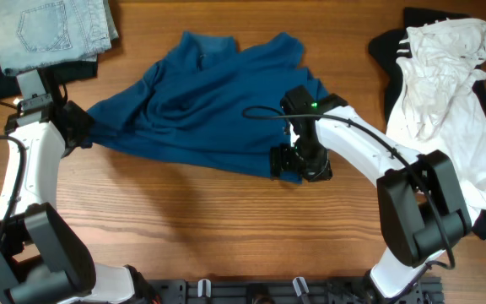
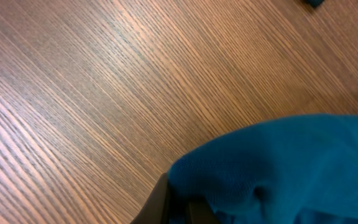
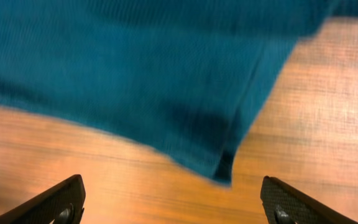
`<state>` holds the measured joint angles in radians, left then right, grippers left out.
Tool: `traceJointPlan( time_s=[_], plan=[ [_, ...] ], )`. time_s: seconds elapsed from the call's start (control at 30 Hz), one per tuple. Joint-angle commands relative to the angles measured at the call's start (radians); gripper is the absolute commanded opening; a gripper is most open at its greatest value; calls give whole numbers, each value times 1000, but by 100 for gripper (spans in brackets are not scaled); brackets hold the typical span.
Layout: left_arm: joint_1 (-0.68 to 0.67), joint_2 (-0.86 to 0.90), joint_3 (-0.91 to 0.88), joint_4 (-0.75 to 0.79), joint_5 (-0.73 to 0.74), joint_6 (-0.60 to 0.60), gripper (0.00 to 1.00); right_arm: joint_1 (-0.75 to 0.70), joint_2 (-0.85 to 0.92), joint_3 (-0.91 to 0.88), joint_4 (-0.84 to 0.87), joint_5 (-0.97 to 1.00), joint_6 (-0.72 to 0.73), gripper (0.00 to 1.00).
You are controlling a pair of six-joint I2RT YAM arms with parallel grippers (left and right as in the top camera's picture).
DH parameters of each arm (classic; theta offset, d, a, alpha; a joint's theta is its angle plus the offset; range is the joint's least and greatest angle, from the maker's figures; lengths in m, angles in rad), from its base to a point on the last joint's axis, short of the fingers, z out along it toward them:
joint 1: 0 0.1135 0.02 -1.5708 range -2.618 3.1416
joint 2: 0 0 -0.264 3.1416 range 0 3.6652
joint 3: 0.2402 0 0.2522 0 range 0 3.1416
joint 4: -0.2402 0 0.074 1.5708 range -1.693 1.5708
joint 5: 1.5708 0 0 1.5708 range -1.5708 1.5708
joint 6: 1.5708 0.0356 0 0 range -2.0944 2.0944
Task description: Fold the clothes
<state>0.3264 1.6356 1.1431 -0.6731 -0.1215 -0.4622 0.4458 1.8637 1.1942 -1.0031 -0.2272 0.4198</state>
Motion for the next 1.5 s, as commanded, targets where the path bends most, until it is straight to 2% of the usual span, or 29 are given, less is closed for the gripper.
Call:
traceJointPlan(
  time_s=[0.0, 0.13, 0.17, 0.27, 0.3, 0.33, 0.37, 0.4, 0.5, 0.63, 0.7, 0.77, 0.9, 1.1, 1.23, 1.27, 1.3, 1.33, 1.37, 1.4, 1.47],
  plan=[
    [0, -27, 9, 3, 24, -17, 4, -2, 11, -50, 51, 37, 26, 90],
    [0, -27, 9, 3, 24, -17, 4, -2, 11, -68, 106, 36, 29, 87],
    [0, -27, 9, 2, 25, -17, 4, -2, 11, -80, 127, 37, 42, 84],
    [0, -27, 9, 0, 27, -16, 4, -2, 11, -101, 154, 42, 72, 65],
    [0, -27, 9, -1, 27, -17, 4, -2, 11, -101, 150, 49, 80, 57],
    [0, -27, 9, -1, 27, -17, 4, -2, 11, -101, 147, 49, 80, 38],
    [0, -27, 9, -1, 27, -17, 4, -2, 11, -101, 147, 49, 82, 29],
    [0, -27, 9, -2, 27, -17, 4, -2, 11, -101, 145, 53, 98, 4],
    [0, -28, 9, -14, 27, -16, 4, -2, 10, -101, 114, 122, 179, 4],
    [0, -68, 9, -72, 27, -17, 4, -2, -26, -101, -10, 249, 345, 4],
    [0, -121, 9, -111, 27, -17, 4, -2, -99, -101, -108, 375, 476, 4],
    [-1, -181, 9, -141, 26, -18, 4, -2, -194, -101, -153, 441, 538, 4],
    [-1, -301, 9, -191, 27, -22, 4, -2, -449, -101, -155, 450, 530, 4],
    [-2, -383, 9, -361, 27, -120, 4, -2, -656, -101, -255, 448, 578, 4],
    [-2, -382, 8, -429, 27, -122, 6, -2, -657, -104, -318, 430, 577, 5],
    [-2, -382, 6, -444, 27, -122, 30, -2, -652, -106, -324, 425, 574, 14],
    [-2, -380, 5, -453, 27, -121, 61, -2, -647, -107, -325, 423, 574, 38],
    [-2, -378, 5, -453, 27, -119, 69, -2, -642, -107, -317, 423, 573, 59],
    [-2, -378, 5, -445, 27, -119, 89, -2, -637, -107, -294, 423, 556, 73],
    [-2, -378, 5, -433, 27, -119, 100, -2, -633, -107, -265, 423, 536, 88],
    [-2, -378, 5, -406, 27, -119, 100, -2, -627, -107, -221, 424, 499, 95]
  ],
)
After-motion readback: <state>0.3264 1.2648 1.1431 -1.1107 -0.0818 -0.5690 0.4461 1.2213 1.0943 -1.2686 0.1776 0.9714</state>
